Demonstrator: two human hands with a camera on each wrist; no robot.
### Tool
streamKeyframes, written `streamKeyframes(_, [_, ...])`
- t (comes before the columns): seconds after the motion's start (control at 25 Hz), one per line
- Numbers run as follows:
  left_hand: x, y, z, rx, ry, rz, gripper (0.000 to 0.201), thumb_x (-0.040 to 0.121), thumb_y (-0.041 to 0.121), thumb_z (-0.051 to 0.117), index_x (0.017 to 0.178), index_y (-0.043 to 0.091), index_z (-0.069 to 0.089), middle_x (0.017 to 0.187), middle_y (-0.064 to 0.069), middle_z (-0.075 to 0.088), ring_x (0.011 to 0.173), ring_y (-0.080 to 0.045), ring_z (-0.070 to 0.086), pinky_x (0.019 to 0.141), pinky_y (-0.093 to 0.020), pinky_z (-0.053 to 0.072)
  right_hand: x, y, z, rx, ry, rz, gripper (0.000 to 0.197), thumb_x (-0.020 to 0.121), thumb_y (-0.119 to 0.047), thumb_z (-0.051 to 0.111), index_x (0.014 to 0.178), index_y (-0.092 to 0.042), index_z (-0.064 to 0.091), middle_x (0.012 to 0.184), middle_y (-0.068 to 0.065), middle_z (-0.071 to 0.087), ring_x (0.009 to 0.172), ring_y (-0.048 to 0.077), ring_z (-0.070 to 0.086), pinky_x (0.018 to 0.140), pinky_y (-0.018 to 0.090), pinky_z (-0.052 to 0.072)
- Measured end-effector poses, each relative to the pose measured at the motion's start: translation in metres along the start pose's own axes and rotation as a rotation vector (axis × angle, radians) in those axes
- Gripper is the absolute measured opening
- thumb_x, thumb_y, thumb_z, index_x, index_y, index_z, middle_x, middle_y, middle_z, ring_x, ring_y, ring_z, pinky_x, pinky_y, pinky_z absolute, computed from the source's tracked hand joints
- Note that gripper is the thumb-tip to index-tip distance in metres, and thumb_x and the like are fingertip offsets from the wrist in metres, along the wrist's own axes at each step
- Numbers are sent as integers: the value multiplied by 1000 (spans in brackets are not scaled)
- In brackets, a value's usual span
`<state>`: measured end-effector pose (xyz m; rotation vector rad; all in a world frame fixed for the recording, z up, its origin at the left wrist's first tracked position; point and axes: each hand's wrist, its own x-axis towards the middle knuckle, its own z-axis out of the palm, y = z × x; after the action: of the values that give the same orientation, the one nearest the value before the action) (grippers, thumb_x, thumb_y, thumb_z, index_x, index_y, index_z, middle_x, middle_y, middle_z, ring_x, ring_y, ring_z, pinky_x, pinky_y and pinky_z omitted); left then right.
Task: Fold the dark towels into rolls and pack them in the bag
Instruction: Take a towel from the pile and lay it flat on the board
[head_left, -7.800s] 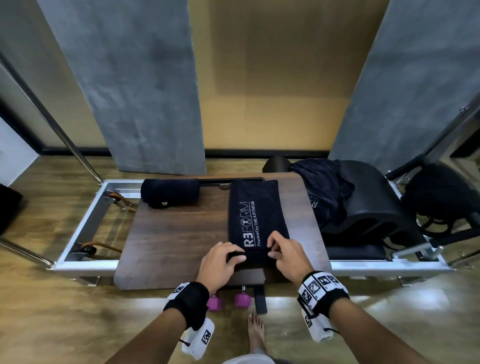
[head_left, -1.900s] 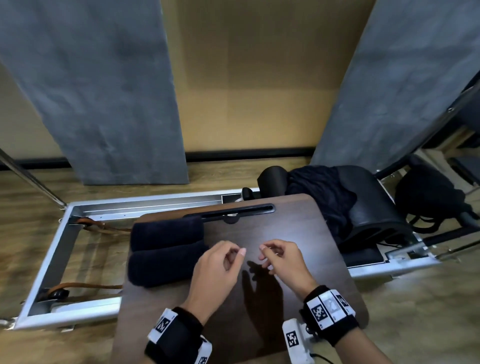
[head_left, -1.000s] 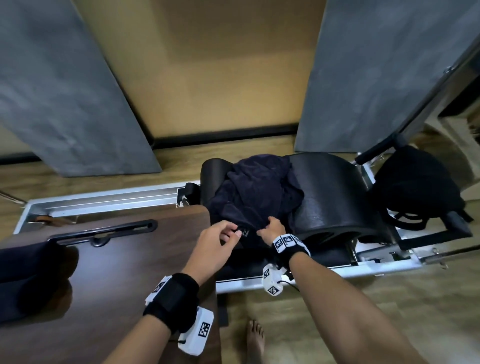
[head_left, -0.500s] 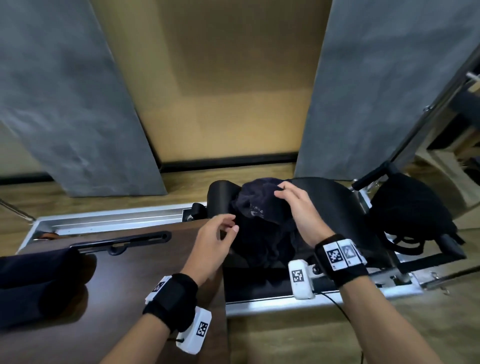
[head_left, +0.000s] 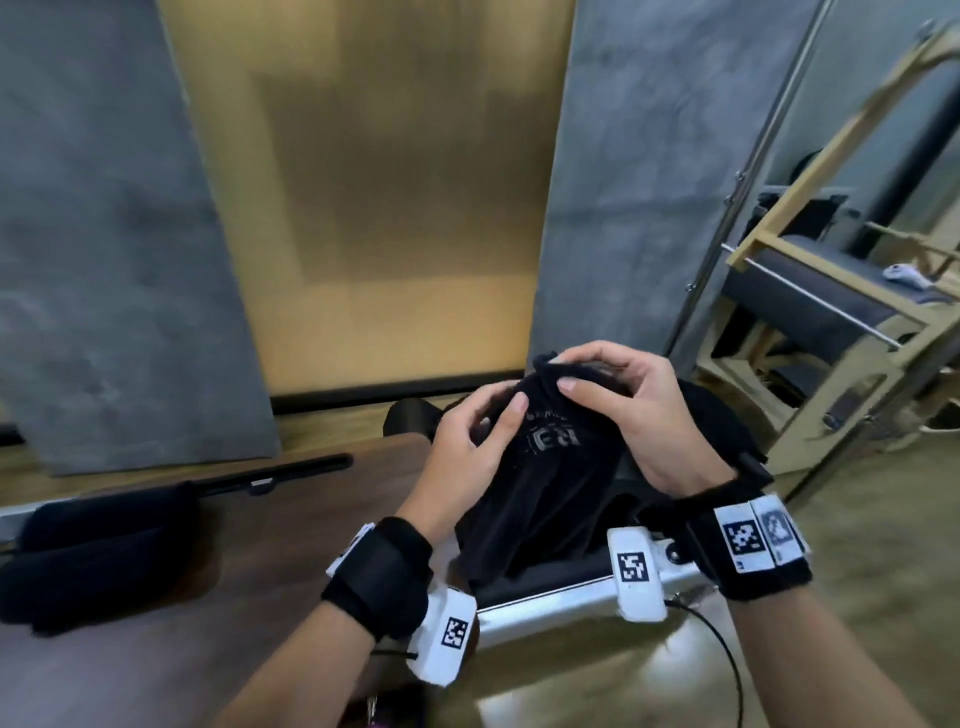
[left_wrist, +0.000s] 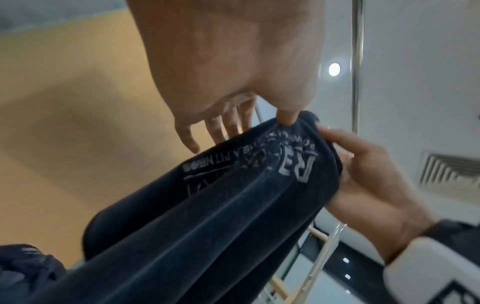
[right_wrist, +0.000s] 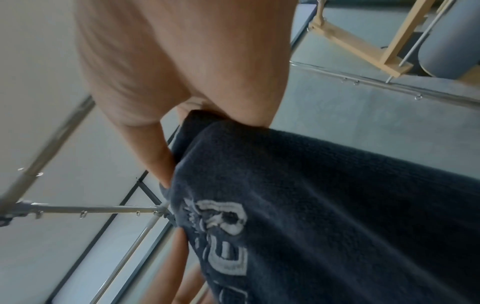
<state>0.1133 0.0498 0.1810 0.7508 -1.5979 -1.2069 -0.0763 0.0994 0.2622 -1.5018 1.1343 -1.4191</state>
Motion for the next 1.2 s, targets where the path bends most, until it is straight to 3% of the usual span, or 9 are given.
streamKeyframes(0.16, [-63, 41, -7, -24, -39, 30, 21, 108, 31, 61, 104, 11, 65, 96, -5, 75, 91, -14, 69, 83, -31, 54, -66, -33, 18, -76, -76, -24, 37, 92, 13, 66, 122, -8, 71, 115, 16, 77, 112, 37, 71, 99, 43, 59])
streamKeyframes(0.32, [-128, 71, -12, 16, -103, -13, 32, 109, 37, 56, 106, 7, 49, 87, -14, 56, 81, -23, 51, 74, -55, 45, -111, -47, 41, -133, 61, -64, 38, 86, 18, 69, 113, -7, 76, 111, 9, 78, 111, 24, 73, 99, 33, 57])
streamKeyframes(0.4, [-150, 81, -20, 93, -68, 41, 25, 107, 31, 62, 99, 13, 47, 83, -14, 55, 79, -19, 52, 73, -44, 46, -122, -50, 54, -157, 108, -41, 39, 81, 18, 73, 109, -8, 77, 105, 6, 77, 103, 16, 73, 92, 29, 55])
streamKeyframes(0.52, [-175, 91, -42, 176, 36, 100, 27, 98, 10, 72, 90, 17, 47, 76, 16, 53, 75, -3, 53, 71, -18, 42, -133, -53, 76, -143, 51, -6, 41, 77, 18, 77, 110, -5, 77, 98, 12, 70, 98, 21, 72, 94, 35, 58])
streamKeyframes(0.64, [-196, 99, -64, 277, 56, 133, 25, 96, 4, 71, 87, 19, 53, 83, 15, 60, 83, -4, 60, 80, -15, 46, -141, -60, 102, 16, -69, -1, 33, 80, 5, 83, 112, -6, 79, 108, 6, 74, 108, 25, 72, 98, 33, 58])
streamKeyframes(0.76, [-215, 99, -92, 324, 94, 151, 21, 96, 10, 72, 96, 21, 54, 92, 8, 64, 92, -14, 66, 85, -26, 53, -144, -66, 123, 118, -25, -71, 31, 83, -3, 84, 112, -13, 81, 110, 5, 75, 103, 14, 71, 91, 24, 54])
streamKeyframes(0.92, [-245, 88, -144, 475, 168, 25, 35, 89, 26, 83, 108, 28, 55, 85, 7, 64, 79, -19, 65, 75, -49, 55, -144, -63, 143, 41, 36, -100, 56, 77, 6, 86, 125, -19, 76, 127, -7, 71, 90, 1, 69, 83, 13, 54])
streamKeyframes(1.08, [-268, 81, -190, 816, 99, -93, 19, 85, 45, 85, 89, 32, 71, 83, 7, 63, 80, -15, 63, 84, -48, 55, -148, -52, 165, -49, 19, -53, 43, 76, 7, 86, 117, -5, 78, 129, -5, 72, 118, 6, 68, 105, 28, 54])
streamKeyframes(1.2, [-284, 87, -218, 874, 135, -120, 26, 77, 51, 89, 77, 30, 75, 78, 10, 63, 80, -9, 59, 86, -45, 48, -146, -47, 168, -84, 12, -29, 41, 77, 7, 86, 117, 0, 76, 129, -2, 71, 121, 8, 67, 109, 32, 52])
